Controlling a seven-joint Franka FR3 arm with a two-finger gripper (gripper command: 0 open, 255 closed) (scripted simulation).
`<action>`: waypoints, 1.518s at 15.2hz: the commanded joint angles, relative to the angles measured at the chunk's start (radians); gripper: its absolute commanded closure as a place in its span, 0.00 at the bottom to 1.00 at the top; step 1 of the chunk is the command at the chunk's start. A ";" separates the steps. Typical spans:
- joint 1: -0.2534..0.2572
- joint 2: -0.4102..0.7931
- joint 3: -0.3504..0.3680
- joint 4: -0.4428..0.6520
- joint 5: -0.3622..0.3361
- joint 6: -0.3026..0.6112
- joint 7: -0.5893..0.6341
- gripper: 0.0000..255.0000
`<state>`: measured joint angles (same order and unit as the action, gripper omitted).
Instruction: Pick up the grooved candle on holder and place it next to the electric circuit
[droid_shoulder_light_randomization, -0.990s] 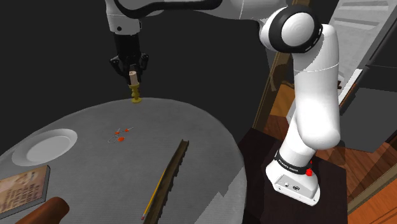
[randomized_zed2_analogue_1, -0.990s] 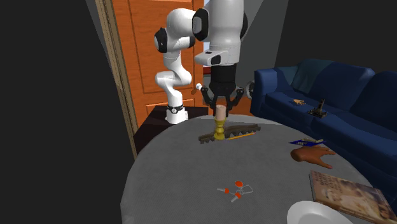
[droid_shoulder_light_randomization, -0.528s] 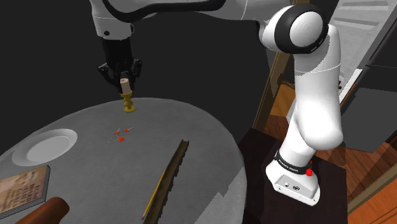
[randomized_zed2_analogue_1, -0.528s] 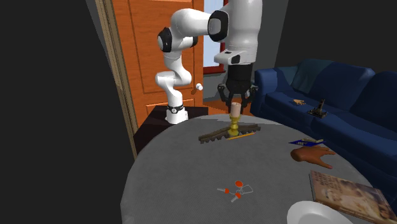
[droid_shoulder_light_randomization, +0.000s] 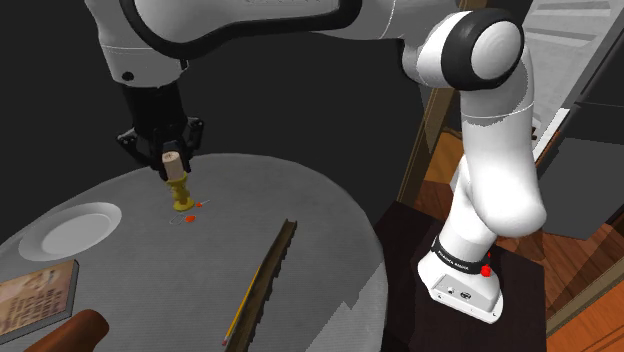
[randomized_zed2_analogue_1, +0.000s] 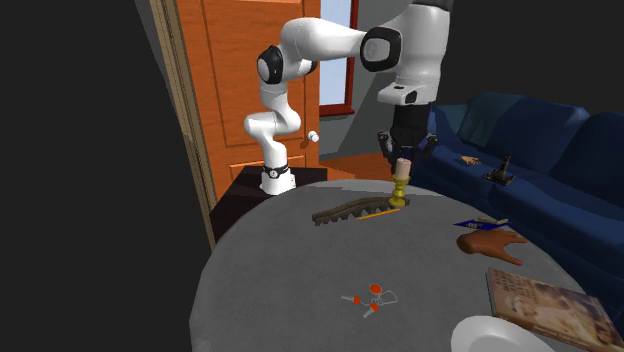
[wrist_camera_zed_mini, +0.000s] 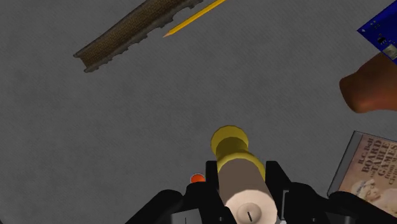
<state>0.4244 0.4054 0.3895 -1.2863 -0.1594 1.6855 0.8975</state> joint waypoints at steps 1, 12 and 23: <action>0.038 0.024 0.009 0.025 -0.013 -0.003 0.045 1.00; 0.276 0.219 0.033 0.269 -0.097 -0.067 0.258 1.00; 0.365 0.321 0.029 0.320 -0.130 -0.021 0.334 1.00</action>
<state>0.7928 0.7283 0.4180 -0.9476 -0.2895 1.6473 1.2290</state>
